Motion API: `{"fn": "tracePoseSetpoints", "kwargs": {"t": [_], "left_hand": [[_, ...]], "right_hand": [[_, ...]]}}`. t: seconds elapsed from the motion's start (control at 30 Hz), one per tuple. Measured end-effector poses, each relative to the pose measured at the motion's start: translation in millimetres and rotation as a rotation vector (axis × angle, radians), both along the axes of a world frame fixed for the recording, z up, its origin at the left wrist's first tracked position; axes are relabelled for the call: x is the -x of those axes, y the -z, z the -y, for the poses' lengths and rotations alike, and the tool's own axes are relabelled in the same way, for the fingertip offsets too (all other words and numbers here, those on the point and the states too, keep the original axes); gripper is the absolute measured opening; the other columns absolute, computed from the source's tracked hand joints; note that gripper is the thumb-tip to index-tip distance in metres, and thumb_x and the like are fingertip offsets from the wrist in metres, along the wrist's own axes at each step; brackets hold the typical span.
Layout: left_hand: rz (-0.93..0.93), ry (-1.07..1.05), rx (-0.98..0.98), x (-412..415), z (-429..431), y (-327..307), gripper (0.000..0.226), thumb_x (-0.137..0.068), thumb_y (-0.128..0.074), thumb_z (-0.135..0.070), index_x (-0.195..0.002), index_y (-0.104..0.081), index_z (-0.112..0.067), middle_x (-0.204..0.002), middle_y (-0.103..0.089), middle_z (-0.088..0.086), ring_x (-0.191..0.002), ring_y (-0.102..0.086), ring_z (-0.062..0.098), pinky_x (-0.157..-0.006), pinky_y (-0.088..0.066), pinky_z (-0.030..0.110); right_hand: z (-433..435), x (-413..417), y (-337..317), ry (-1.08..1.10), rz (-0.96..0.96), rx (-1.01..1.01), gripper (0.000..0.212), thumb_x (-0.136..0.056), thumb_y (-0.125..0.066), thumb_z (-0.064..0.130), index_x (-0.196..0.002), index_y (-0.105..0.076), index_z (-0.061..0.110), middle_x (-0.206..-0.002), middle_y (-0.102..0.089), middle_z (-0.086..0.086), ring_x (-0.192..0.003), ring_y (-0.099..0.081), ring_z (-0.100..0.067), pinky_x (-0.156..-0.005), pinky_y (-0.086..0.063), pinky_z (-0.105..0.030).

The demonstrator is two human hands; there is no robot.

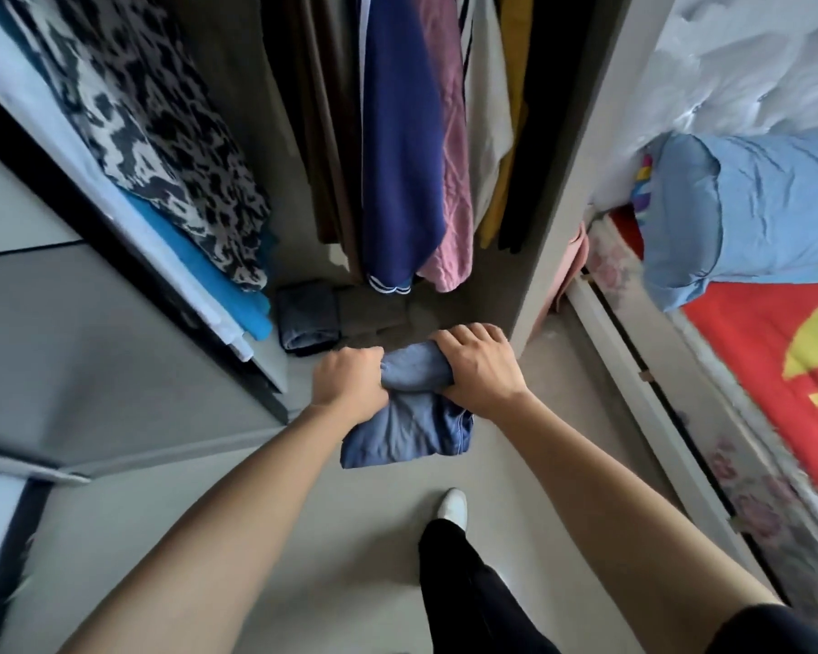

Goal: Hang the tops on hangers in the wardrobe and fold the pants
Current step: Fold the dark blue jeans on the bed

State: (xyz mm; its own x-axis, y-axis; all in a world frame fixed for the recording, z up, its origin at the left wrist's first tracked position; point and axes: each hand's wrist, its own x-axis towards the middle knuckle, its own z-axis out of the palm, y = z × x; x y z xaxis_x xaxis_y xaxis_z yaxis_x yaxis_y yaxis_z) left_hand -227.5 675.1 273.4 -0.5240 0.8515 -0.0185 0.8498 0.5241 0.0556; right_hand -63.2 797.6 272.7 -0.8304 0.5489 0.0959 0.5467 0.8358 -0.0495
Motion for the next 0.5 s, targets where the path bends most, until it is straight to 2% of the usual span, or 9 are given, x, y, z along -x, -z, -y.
{"fn": "tracePoseSetpoints", "kwargs": {"t": [0.1, 0.2, 0.27, 0.33, 0.4, 0.5], "left_hand": [[0.022, -0.062, 0.067, 36.9, -6.4, 30.1, 0.018, -0.068, -0.06, -0.026, -0.077, -0.044, -0.027, -0.084, -0.068, 0.004, -0.085, -0.066, 0.031, -0.061, -0.033, 0.029], [0.029, -0.168, 0.108, 87.9, -23.4, 53.4, 0.016, -0.069, -0.062, -0.031, -0.08, -0.051, -0.025, -0.085, -0.069, 0.003, -0.085, -0.066, 0.031, -0.062, -0.033, 0.029], [0.019, -0.189, 0.136, 120.1, -37.2, 69.7, 0.017, -0.07, -0.063, -0.033, -0.082, -0.056, -0.023, -0.084, -0.07, 0.003, -0.084, -0.066, 0.032, -0.062, -0.034, 0.028], [0.013, -0.196, 0.146, 144.5, -52.9, 90.1, 0.018, -0.072, -0.063, -0.035, -0.084, -0.058, -0.023, -0.085, -0.07, 0.003, -0.084, -0.066, 0.032, -0.062, -0.034, 0.028], [0.051, -0.214, 0.173, 159.9, -61.1, 110.9, 0.018, -0.073, -0.064, -0.036, -0.085, -0.059, -0.023, -0.086, -0.07, 0.003, -0.086, -0.066, 0.032, -0.062, -0.034, 0.028], [0.171, -0.311, 0.24, 179.7, -60.6, 143.6, 0.024, -0.07, -0.066, -0.041, -0.085, -0.061, -0.023, -0.085, -0.069, 0.002, -0.084, -0.065, 0.031, -0.062, -0.039, 0.027]], "right_hand": [[-14.9, 43.1, 36.3, -0.048, -0.024, 0.074, 0.065, -0.063, -0.071, 0.038, -0.125, -0.055, 0.023, -0.108, -0.058, 0.0, -0.108, -0.056, -0.027, -0.103, -0.036, -0.038], [-37.8, 101.3, 69.0, -0.076, -0.047, 0.17, 0.08, -0.065, -0.075, 0.036, -0.138, -0.048, 0.019, -0.13, -0.053, -0.007, -0.132, -0.044, -0.03, -0.113, -0.029, -0.039], [-49.3, 134.9, 92.1, -0.051, -0.072, 0.281, 0.093, -0.069, -0.077, 0.032, -0.15, -0.036, 0.016, -0.15, -0.039, -0.013, -0.146, -0.028, -0.033, -0.119, -0.024, -0.041], [-57.8, 158.4, 118.2, 0.021, -0.093, 0.388, 0.103, -0.074, -0.076, 0.029, -0.158, -0.018, 0.015, -0.162, -0.019, -0.016, -0.151, -0.015, -0.033, -0.121, -0.02, -0.041], [-58.3, 172.4, 146.2, 0.11, -0.137, 0.493, 0.108, -0.076, -0.074, 0.027, -0.159, -0.008, 0.012, -0.165, -0.007, -0.017, -0.153, -0.009, -0.032, -0.121, -0.018, -0.04], [-48.8, 186.0, 186.7, 0.242, -0.2, 0.671, 0.108, -0.079, -0.073, 0.026, -0.159, -0.001, 0.008, -0.166, -0.002, -0.017, -0.154, 0.0, -0.029, -0.124, -0.013, -0.037]]}}
